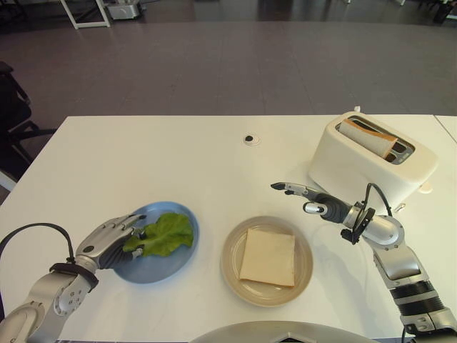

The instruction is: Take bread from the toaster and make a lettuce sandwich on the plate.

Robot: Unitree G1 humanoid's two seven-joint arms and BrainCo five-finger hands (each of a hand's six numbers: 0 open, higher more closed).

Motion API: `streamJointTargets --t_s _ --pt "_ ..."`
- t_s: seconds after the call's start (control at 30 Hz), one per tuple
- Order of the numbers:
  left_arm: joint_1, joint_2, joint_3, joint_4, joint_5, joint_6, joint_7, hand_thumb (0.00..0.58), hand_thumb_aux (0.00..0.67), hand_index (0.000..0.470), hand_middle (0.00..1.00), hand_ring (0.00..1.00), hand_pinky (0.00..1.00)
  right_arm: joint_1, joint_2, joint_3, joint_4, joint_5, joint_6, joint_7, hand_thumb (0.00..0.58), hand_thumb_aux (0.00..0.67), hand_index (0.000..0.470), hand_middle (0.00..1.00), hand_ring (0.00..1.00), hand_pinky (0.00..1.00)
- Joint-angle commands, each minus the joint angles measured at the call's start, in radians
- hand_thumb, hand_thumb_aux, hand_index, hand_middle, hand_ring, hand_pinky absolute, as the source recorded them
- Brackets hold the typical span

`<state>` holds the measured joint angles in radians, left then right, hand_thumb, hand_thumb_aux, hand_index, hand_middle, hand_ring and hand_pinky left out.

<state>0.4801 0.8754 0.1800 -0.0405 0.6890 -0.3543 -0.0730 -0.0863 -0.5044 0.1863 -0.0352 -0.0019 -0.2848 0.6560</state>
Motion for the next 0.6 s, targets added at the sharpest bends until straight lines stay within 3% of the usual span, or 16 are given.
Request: streamJointTargets --t_s 0.03,0.3,0.6 --pt "0.020 -0.003 -0.023 -0.015 0.035 0.008 -0.007 0.580 0.670 0.470 0.00 0.00 0.00 -0.012 0.003 -0.002 0.008 -0.007 0.005 0.000 0.000 0.000 0.000 0.00 0.00 0.00" --pt "0.027 0.000 -0.015 -0.031 0.041 0.008 0.011 0.580 0.670 0.470 0.00 0.00 0.00 -0.014 0.004 -0.004 0.012 -0.010 0.004 -0.003 0.000 0.000 0.000 0.00 0.00 0.00" --pt "0.065 -0.015 0.099 -0.101 -0.274 -0.076 -0.101 0.580 0.670 0.470 0.00 0.00 0.00 -0.028 0.004 -0.011 0.047 -0.015 -0.012 -0.013 0.000 0.000 0.000 0.00 0.00 0.00"
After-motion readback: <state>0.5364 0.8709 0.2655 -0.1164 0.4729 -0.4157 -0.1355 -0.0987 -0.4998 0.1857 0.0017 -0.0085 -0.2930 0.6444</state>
